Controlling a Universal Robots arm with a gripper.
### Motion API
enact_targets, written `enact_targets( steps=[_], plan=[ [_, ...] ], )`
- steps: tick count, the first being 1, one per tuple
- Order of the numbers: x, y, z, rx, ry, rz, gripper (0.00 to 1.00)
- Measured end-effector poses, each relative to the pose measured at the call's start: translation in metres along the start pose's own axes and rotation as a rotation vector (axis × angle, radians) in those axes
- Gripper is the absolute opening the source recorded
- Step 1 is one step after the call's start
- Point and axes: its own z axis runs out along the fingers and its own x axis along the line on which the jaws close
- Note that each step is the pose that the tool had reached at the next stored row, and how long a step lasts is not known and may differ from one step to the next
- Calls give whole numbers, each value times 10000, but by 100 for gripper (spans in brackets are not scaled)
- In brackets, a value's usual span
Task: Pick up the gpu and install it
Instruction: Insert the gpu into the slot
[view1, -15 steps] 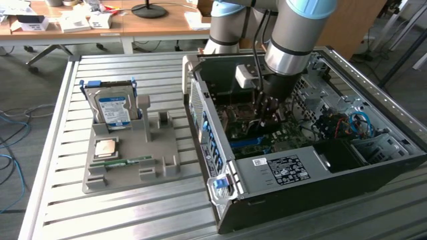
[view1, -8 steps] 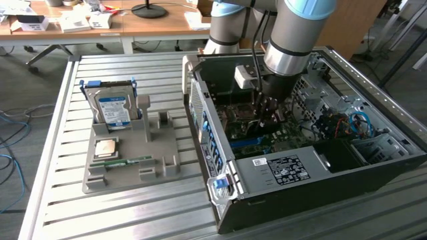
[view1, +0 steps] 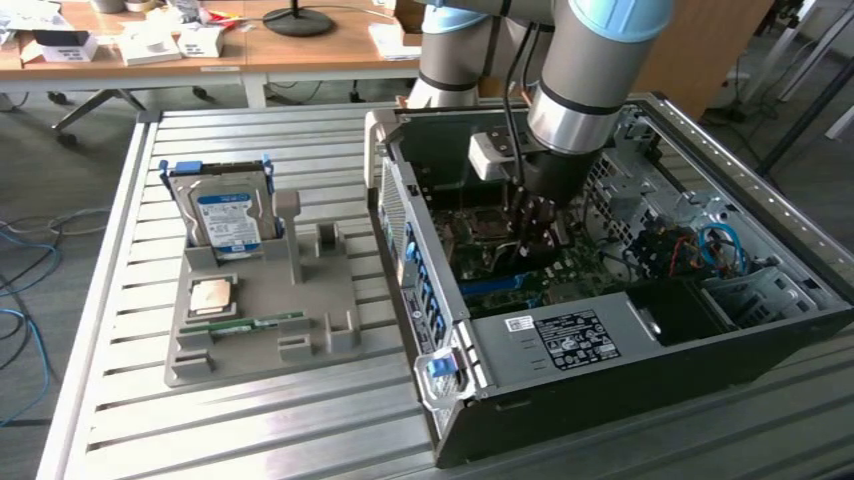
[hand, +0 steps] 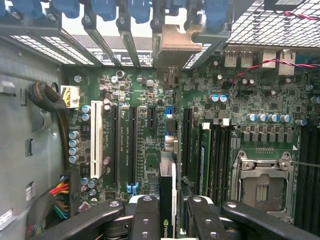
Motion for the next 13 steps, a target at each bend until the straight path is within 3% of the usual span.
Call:
enact_targets(
  steps=[13],
  plan=[
    [1, 27, 6, 0, 1, 1, 26]
  ],
)
